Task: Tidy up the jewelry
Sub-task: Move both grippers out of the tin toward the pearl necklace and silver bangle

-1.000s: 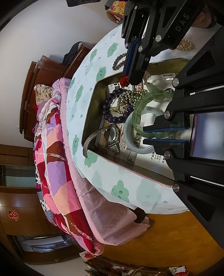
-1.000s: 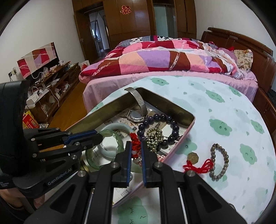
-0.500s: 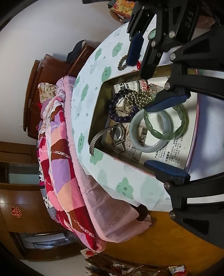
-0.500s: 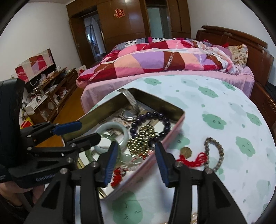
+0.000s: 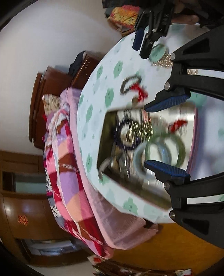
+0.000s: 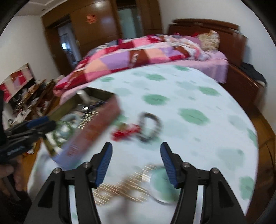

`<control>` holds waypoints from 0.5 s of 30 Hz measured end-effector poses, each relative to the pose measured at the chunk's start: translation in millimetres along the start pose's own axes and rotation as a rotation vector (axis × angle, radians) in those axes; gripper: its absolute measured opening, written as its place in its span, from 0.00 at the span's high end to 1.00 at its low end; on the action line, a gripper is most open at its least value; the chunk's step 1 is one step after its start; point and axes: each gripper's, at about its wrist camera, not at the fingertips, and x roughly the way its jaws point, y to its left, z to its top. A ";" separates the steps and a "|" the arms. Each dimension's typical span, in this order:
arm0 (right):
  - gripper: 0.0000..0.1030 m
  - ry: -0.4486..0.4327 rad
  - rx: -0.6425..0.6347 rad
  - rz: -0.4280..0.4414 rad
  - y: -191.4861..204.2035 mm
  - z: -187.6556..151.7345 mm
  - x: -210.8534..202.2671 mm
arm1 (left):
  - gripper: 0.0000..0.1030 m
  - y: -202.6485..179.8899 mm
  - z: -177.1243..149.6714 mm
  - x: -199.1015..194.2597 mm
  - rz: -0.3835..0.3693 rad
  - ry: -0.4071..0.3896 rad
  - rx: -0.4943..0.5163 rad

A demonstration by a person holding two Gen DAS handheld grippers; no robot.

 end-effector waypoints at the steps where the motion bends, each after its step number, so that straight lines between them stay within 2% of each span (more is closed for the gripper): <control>1: 0.41 0.003 0.014 -0.021 -9.2 -4.9 -3.2 | 0.43 -6.6 -1.2 -1.4 -0.009 -0.001 0.013; 7: 0.41 0.044 0.066 -0.092 -44.9 -33.7 -9.7 | 0.43 -53.7 -13.4 0.0 -0.079 0.015 0.115; 12: 0.41 0.065 0.065 -0.092 -43.1 -42.8 -1.0 | 0.43 -81.6 -24.2 9.9 -0.094 0.044 0.194; 15: 0.42 0.067 0.023 -0.122 -36.1 -44.0 2.7 | 0.43 -90.4 -29.3 19.4 -0.103 0.068 0.216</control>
